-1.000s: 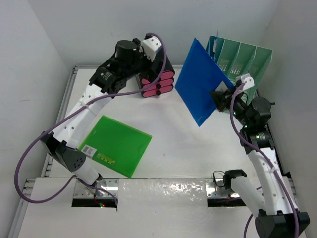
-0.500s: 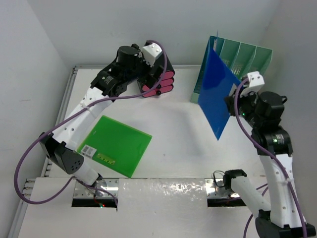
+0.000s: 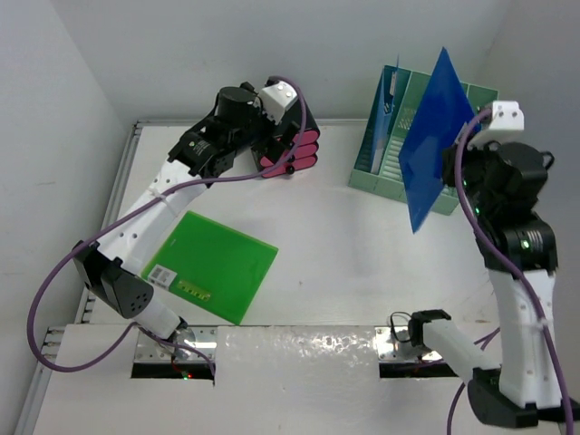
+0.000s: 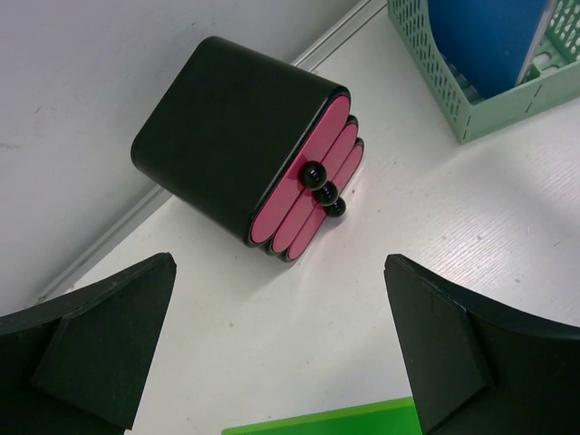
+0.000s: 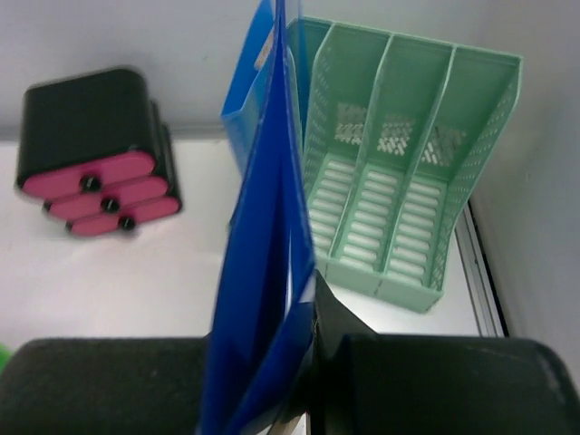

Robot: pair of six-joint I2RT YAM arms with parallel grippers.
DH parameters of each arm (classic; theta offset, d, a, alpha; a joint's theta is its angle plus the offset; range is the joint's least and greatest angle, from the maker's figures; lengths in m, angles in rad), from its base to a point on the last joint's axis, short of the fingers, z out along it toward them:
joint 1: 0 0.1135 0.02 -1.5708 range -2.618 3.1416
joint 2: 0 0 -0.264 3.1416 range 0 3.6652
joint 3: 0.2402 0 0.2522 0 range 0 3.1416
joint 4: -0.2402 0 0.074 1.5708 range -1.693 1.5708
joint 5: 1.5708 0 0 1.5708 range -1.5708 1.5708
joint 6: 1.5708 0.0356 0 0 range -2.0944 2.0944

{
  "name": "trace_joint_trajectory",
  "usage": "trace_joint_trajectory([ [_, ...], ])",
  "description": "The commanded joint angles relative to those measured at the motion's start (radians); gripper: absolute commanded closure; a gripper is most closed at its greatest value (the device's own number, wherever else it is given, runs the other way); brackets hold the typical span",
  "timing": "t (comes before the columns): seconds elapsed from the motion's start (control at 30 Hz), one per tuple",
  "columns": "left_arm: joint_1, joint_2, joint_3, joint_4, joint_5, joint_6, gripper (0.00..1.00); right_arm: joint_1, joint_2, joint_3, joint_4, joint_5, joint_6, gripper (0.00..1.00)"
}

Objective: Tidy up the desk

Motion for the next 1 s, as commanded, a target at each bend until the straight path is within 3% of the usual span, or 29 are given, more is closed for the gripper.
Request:
trace_joint_trajectory([
  [0.0,0.005,-0.035,-0.008,0.048,-0.030,0.008,0.00,0.000,0.104,-0.017,0.297,0.134,0.079,1.00],
  [0.13,0.007,-0.040,-0.017,0.048,-0.045,0.008,0.00,0.000,0.150,-0.138,0.556,0.246,0.139,1.00],
  [0.27,0.007,-0.044,-0.027,0.049,-0.056,0.018,0.00,0.003,0.227,-0.148,0.677,0.217,0.168,1.00],
  [0.73,0.024,-0.012,-0.038,0.065,-0.067,0.021,0.01,0.008,0.466,-0.040,0.751,0.392,0.090,1.00],
  [0.97,0.025,-0.004,-0.040,0.063,-0.078,0.031,0.00,0.015,0.572,-0.073,0.970,0.272,0.059,1.00],
])
